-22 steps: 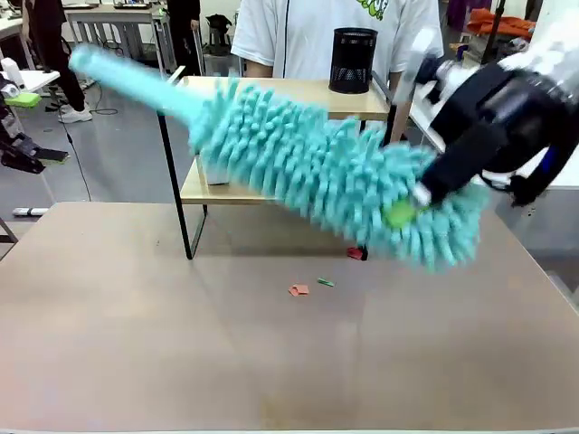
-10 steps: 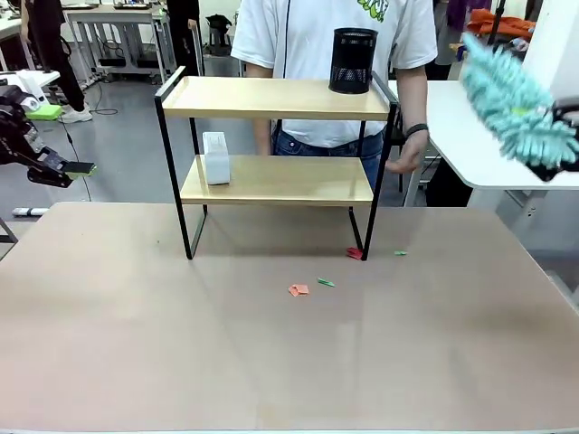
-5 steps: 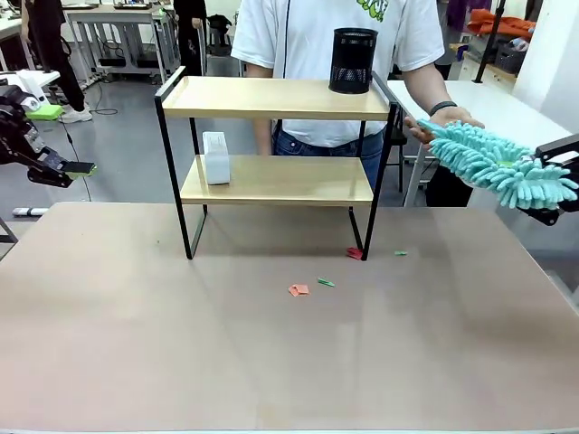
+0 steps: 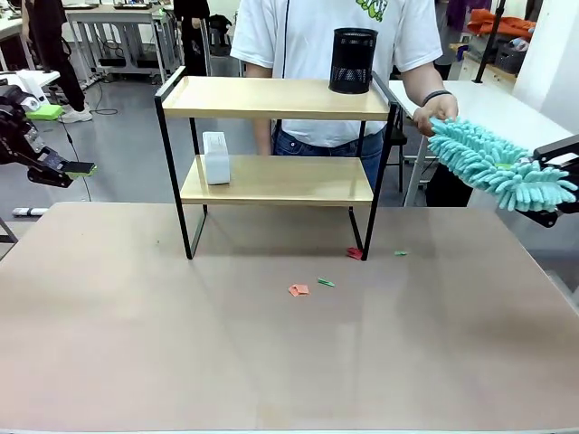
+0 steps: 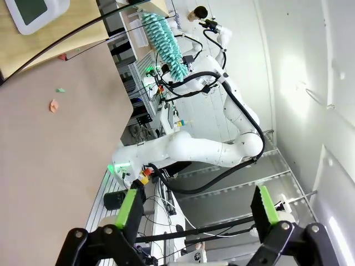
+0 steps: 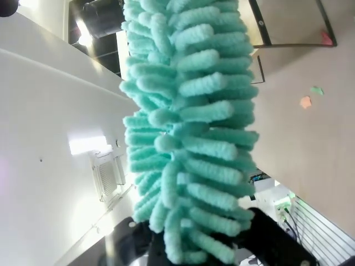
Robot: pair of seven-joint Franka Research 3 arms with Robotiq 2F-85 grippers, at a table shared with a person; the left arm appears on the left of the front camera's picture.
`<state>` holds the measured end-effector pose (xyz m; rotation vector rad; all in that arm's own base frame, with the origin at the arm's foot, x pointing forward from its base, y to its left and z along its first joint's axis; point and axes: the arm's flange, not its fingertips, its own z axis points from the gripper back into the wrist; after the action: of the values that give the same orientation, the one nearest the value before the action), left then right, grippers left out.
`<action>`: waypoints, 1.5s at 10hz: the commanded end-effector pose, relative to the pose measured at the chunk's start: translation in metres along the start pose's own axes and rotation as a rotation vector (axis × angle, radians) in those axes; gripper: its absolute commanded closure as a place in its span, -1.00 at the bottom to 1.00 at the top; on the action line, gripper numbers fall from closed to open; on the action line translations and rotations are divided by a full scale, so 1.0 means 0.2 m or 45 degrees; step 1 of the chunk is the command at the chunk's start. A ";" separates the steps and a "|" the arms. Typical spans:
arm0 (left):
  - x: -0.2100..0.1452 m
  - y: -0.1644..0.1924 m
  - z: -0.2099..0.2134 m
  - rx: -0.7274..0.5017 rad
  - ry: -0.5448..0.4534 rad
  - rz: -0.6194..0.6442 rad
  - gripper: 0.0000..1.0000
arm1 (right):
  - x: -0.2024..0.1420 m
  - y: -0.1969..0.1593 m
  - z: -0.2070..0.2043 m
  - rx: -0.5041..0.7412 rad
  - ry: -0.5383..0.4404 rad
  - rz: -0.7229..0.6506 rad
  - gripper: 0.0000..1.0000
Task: Clean the shelf.
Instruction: Hand the Duster back to the human.
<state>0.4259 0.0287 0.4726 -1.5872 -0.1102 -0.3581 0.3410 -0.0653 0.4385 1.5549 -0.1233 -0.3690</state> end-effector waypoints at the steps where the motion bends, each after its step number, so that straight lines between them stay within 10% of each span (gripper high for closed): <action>1: 0.00 -0.01 -0.01 -0.004 -0.002 -0.012 -1.00 | -0.13 -0.06 -0.04 0.008 0.029 -0.007 1.00; 2: 0.00 -0.01 -0.01 -0.004 -0.002 -0.012 -1.00 | -0.13 -0.06 -0.04 0.008 0.036 -0.002 1.00; 3: 0.00 -0.01 -0.01 -0.004 -0.002 -0.012 -1.00 | -0.13 -0.06 -0.05 0.002 0.046 0.001 -0.04; 5: 0.00 -0.01 -0.01 -0.004 -0.002 -0.012 -1.00 | -0.13 -0.05 -0.06 -0.007 0.059 0.016 -1.00; 15: 0.00 -0.01 -0.01 -0.004 -0.002 -0.012 -1.00 | -0.48 0.13 -0.35 -0.183 0.294 0.306 -1.00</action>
<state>0.4260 0.0290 0.4727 -1.5868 -0.1108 -0.3580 0.3216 -0.0098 0.4798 1.4737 -0.0938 -0.0790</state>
